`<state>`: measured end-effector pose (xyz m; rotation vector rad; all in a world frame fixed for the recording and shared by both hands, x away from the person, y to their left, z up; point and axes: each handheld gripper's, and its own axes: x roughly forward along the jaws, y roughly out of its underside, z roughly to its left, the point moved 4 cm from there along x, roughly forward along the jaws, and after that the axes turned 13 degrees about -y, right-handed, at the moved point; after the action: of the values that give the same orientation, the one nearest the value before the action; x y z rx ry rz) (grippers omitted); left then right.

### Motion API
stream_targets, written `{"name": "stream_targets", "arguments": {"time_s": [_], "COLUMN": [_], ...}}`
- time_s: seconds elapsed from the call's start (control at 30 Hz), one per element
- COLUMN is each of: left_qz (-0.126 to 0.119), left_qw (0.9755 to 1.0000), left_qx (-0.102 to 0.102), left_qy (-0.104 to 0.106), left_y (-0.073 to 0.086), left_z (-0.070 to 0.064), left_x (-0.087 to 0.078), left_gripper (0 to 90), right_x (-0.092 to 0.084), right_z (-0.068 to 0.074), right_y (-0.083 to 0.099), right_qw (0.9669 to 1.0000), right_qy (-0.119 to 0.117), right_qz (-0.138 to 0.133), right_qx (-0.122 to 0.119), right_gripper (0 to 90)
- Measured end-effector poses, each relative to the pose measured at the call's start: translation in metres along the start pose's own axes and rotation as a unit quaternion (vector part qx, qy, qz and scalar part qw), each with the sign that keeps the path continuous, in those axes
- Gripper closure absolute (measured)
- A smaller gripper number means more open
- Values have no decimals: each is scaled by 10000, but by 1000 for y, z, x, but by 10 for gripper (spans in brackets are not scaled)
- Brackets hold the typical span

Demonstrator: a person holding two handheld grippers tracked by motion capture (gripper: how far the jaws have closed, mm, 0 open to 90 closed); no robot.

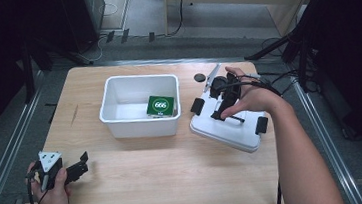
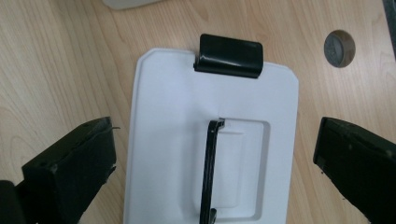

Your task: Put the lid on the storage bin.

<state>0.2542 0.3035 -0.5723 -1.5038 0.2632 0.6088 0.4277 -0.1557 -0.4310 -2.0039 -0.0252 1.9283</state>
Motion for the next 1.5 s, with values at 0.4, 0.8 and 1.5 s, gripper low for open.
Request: {"name": "stream_targets", "arguments": {"time_s": [0.4, 0.8, 1.5], "left_qz": [-8, -11, -14], "left_qw": [10000, 10000, 10000], "left_qx": [10, -4, -17], "left_qy": [0, -1, -2], "left_y": [0, 0, 0], "left_z": [0, 0, 0], "left_x": [-1, 0, -1], "left_gripper": [83, 83, 84], "right_x": [21, 45, 49], "right_z": [-2, -7, -23], "right_y": [21, 46, 62], "right_qw": [9993, 9977, 9956], "right_qy": [161, -29, 141], "right_qz": [235, 470, 530], "right_qx": [235, 496, 762], "right_gripper": [138, 464, 854]}}
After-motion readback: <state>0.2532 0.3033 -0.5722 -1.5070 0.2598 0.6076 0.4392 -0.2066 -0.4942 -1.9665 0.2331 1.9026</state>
